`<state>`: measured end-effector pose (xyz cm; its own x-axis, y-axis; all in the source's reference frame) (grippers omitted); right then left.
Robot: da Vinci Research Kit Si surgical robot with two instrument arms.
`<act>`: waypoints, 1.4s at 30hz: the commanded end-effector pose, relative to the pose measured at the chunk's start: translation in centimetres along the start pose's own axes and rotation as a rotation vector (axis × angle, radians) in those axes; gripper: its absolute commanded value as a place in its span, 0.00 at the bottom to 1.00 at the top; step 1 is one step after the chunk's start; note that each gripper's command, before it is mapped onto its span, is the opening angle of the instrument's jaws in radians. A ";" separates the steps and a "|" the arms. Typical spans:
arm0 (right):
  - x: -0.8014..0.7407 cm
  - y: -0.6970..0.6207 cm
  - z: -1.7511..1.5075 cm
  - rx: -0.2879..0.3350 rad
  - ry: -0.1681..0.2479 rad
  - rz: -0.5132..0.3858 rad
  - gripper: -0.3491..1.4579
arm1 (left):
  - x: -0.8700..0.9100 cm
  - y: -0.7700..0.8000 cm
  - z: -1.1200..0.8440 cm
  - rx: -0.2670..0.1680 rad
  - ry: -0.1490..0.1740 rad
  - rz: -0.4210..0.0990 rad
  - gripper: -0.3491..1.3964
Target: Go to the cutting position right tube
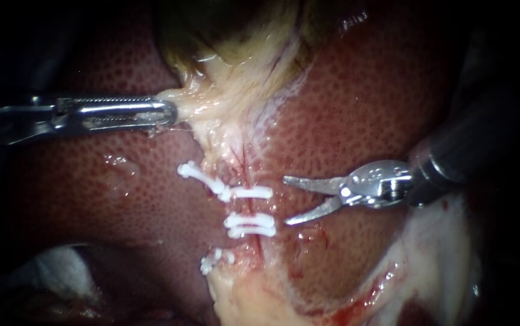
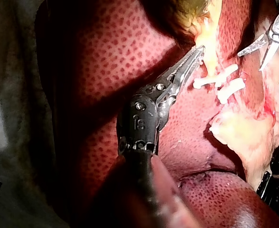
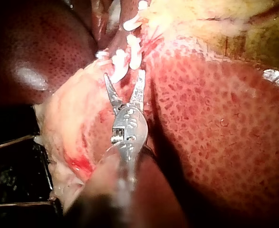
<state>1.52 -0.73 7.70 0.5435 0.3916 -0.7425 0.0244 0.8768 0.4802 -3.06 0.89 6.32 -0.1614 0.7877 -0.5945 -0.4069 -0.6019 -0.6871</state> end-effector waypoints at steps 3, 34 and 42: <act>-0.10 0.03 0.13 0.014 -0.006 0.011 0.99 | 0.00 0.02 0.00 0.001 0.000 0.000 0.00; -0.11 -0.12 0.88 0.228 0.072 0.175 0.99 | 0.00 0.01 0.01 0.001 0.000 0.000 0.00; -0.06 -0.11 0.99 0.305 0.109 0.217 0.97 | 0.00 0.00 0.02 0.001 0.000 0.000 0.00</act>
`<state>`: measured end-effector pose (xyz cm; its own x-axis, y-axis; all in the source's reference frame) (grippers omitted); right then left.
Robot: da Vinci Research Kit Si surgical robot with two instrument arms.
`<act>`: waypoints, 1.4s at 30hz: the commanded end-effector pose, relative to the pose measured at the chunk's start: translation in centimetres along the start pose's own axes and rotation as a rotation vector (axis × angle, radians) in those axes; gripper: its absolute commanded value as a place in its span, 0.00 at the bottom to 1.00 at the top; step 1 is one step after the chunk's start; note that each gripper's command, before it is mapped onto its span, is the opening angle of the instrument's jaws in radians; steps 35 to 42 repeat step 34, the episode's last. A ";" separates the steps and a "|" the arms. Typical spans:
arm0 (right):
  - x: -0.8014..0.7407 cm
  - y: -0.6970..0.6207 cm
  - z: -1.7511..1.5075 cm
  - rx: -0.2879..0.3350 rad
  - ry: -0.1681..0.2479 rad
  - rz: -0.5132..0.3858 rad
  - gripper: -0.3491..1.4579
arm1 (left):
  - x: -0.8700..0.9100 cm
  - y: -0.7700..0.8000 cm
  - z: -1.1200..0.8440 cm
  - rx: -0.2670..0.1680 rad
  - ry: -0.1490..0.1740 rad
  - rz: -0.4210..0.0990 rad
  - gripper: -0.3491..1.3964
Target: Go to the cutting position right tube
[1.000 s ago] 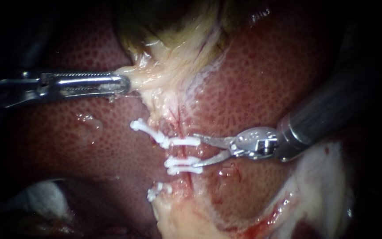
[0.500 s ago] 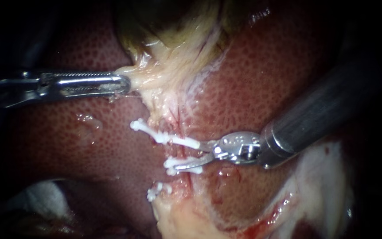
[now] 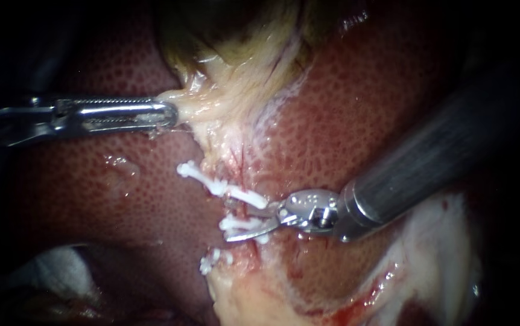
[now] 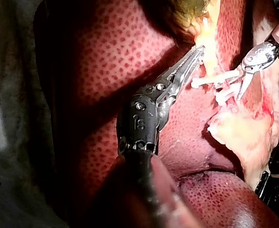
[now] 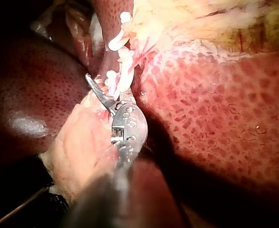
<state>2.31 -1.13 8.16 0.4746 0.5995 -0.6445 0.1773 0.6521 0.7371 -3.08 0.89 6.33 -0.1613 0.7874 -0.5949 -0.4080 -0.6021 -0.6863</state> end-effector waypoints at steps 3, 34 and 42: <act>0.05 0.04 0.07 0.010 0.009 0.000 0.97 | -0.01 0.00 0.01 0.000 0.000 0.000 0.00; 0.13 0.19 0.41 0.048 0.051 0.020 0.90 | -0.01 -0.01 0.03 0.001 0.001 0.000 0.00; 0.13 0.19 0.41 0.048 0.051 0.020 0.90 | -0.01 -0.01 0.03 0.001 0.001 0.000 0.00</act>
